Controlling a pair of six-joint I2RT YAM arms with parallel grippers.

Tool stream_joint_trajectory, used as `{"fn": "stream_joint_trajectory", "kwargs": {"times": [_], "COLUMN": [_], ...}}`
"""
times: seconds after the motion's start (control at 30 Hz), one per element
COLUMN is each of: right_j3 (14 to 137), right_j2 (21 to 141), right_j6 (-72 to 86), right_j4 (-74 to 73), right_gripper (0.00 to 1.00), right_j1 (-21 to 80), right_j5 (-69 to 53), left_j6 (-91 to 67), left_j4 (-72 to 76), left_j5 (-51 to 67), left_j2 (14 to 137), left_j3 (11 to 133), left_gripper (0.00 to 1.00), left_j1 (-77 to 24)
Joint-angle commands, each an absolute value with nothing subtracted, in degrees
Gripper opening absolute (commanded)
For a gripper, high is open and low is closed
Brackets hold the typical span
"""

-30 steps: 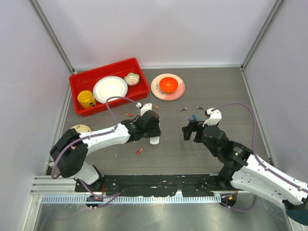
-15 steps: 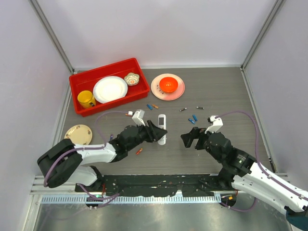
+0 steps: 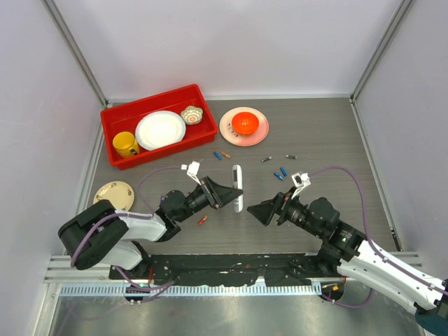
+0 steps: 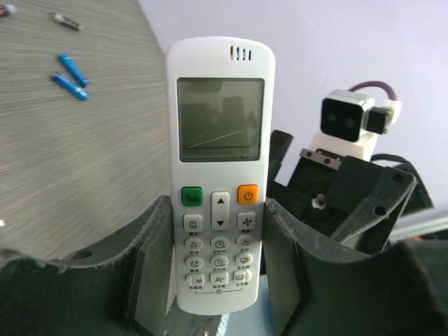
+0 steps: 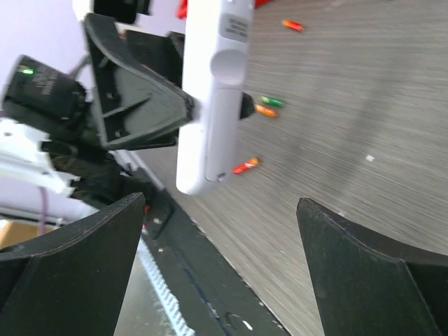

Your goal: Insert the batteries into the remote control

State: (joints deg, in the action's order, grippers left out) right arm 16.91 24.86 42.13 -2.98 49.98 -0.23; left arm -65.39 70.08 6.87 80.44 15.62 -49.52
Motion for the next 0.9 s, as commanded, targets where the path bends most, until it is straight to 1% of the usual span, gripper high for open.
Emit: {"fn": "stream_joint_trajectory", "kwargs": {"times": [0.0,0.13,0.2,0.37,0.53,0.7,0.87], "right_j3": [16.26,14.68,13.63,12.05,9.93,8.44,8.43], "right_j2": [24.17,27.50,28.56,33.30,34.80,37.87,41.30], "right_j6": [44.65,46.05,47.54,49.74,52.91,55.72,57.65], "right_j4": [9.66,17.72,22.47,28.38,36.90,45.42,49.04], "right_gripper": [0.95,0.95,0.95,0.94,0.94,0.93,0.90], "right_j1": [49.83,49.92,49.83,49.83,49.57,47.38,45.62], "right_j5": [-7.38,-9.66,-10.63,-12.22,-13.01,-15.82,-18.01], "left_j6": [-67.41,-69.17,-69.08,-69.08,-69.78,-69.96,-70.14], "left_j4": [88.68,88.59,88.68,88.68,88.68,88.68,88.68], "left_j5": [11.86,15.11,14.68,14.94,15.91,16.61,16.96], "left_j2": [76.91,76.73,75.77,74.62,74.36,74.27,74.62], "left_j3": [16.96,19.16,19.25,19.86,20.39,20.74,21.01], "left_gripper": [0.00,0.00,0.00,0.00,0.00,0.00,0.00], "left_j1": [-49.22,-49.22,-49.31,-49.22,-49.22,-49.31,-49.39]}}
